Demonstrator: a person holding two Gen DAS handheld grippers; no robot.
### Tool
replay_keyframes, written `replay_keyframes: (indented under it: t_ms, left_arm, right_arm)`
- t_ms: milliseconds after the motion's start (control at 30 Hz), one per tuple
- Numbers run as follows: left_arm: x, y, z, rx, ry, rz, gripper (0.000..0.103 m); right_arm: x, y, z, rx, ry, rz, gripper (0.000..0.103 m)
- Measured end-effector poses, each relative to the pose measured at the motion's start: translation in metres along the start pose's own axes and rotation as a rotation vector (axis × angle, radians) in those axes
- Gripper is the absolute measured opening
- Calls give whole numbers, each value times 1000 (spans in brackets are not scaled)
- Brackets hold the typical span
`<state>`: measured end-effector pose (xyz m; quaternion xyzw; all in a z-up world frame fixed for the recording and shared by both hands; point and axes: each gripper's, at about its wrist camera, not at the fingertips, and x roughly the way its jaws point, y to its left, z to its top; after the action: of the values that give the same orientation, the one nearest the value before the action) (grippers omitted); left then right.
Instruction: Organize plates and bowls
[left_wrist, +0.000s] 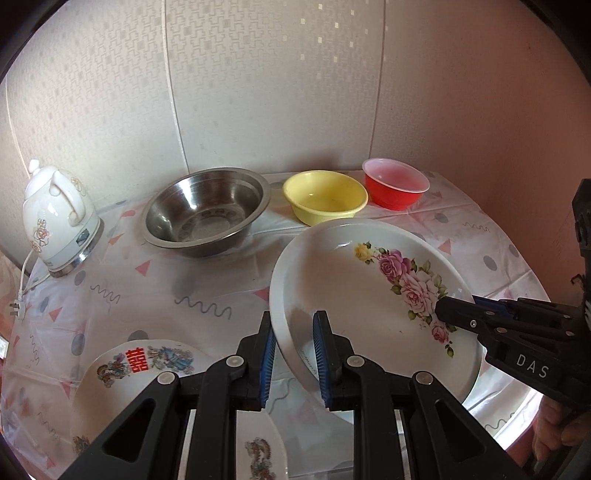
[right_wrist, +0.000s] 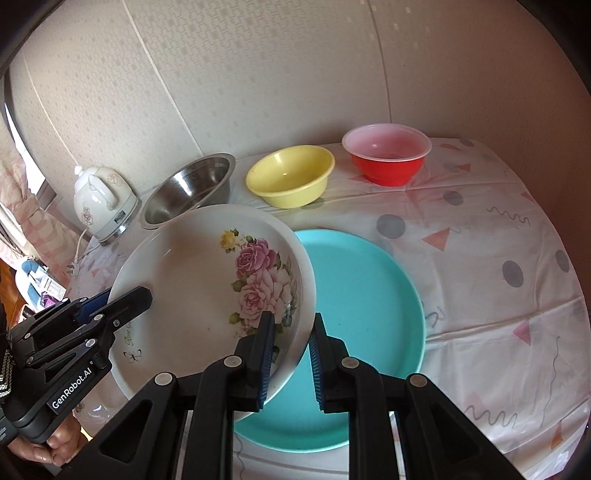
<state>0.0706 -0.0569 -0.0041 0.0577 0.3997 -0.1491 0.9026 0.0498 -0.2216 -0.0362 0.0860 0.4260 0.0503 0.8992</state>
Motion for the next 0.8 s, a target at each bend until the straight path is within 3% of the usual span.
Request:
replay_keyframes:
  t_ms: [367, 800]
  left_arm:
    - [24, -30, -1, 50, 41, -30, 20]
    - [54, -39, -2, 61, 124, -36, 20]
  right_arm:
    - [9, -33, -25, 67, 26, -64, 18]
    - [25, -42, -34, 46, 54, -138, 18]
